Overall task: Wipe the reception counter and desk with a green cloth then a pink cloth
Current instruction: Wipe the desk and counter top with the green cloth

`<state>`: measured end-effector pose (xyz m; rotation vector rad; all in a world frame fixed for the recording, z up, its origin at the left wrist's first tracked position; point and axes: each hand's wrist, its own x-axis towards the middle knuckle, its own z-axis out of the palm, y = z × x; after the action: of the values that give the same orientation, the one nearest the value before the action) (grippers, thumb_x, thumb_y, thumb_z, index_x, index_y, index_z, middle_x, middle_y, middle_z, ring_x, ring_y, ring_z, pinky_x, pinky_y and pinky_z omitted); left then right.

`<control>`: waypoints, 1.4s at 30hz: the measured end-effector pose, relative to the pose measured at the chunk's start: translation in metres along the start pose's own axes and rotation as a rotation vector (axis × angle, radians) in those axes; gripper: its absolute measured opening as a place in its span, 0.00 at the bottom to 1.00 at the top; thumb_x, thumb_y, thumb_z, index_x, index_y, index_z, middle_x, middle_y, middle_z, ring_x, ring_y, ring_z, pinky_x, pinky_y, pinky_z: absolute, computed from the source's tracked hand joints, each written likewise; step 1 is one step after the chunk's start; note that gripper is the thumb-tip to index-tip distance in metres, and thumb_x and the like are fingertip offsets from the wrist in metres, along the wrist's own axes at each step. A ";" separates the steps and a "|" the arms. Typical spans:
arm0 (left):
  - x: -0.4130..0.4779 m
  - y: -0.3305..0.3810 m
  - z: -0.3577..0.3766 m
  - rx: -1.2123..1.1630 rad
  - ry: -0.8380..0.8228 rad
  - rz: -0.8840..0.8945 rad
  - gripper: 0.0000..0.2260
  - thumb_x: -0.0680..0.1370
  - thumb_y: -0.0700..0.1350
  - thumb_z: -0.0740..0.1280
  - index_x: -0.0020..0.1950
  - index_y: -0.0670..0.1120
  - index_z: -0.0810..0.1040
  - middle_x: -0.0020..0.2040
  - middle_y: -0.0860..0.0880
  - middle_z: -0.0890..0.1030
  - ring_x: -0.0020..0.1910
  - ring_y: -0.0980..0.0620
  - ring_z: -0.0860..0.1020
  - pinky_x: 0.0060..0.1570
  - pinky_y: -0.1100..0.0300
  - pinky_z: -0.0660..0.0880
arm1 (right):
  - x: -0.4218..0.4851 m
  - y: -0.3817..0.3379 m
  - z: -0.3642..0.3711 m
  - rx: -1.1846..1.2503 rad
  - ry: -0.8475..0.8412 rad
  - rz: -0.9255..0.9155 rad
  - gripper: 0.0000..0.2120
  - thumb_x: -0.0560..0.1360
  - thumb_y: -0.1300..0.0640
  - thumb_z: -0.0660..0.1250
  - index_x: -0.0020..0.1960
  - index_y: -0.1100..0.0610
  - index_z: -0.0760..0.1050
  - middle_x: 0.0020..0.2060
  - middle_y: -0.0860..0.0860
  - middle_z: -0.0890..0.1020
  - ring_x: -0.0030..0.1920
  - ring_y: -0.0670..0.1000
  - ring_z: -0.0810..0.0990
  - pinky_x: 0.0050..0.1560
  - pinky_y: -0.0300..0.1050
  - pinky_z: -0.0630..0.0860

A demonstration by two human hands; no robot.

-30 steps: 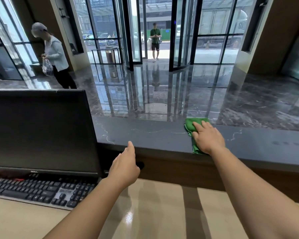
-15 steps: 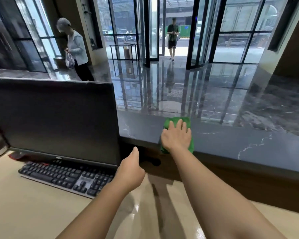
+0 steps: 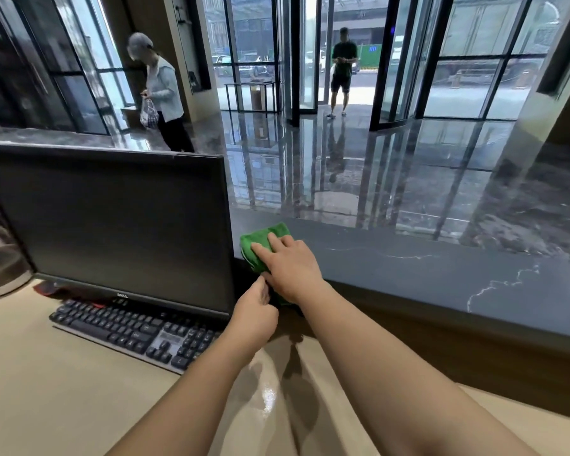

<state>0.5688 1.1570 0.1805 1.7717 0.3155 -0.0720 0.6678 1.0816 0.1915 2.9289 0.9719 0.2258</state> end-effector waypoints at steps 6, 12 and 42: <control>0.009 -0.006 0.028 -0.255 -0.046 -0.054 0.28 0.70 0.21 0.50 0.57 0.46 0.76 0.55 0.48 0.81 0.60 0.52 0.76 0.64 0.53 0.70 | -0.028 0.019 0.010 -0.028 0.081 -0.017 0.28 0.81 0.50 0.58 0.78 0.48 0.52 0.77 0.58 0.57 0.71 0.59 0.63 0.65 0.50 0.62; 0.007 -0.004 0.064 -0.334 -0.133 -0.072 0.23 0.70 0.22 0.49 0.53 0.39 0.75 0.55 0.41 0.80 0.57 0.49 0.77 0.54 0.55 0.69 | -0.069 0.054 0.008 0.001 0.085 0.029 0.27 0.81 0.48 0.56 0.78 0.48 0.53 0.78 0.57 0.57 0.72 0.59 0.61 0.68 0.50 0.60; -0.077 0.076 0.240 0.161 -0.484 0.173 0.23 0.77 0.28 0.59 0.71 0.43 0.70 0.68 0.46 0.74 0.66 0.52 0.73 0.68 0.59 0.67 | -0.317 0.245 -0.036 0.271 -0.030 0.693 0.28 0.79 0.42 0.61 0.77 0.43 0.59 0.78 0.47 0.59 0.77 0.50 0.57 0.75 0.50 0.57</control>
<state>0.5432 0.8976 0.2158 1.8674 -0.1984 -0.4037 0.5557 0.6959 0.2098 3.3871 -0.0632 0.0706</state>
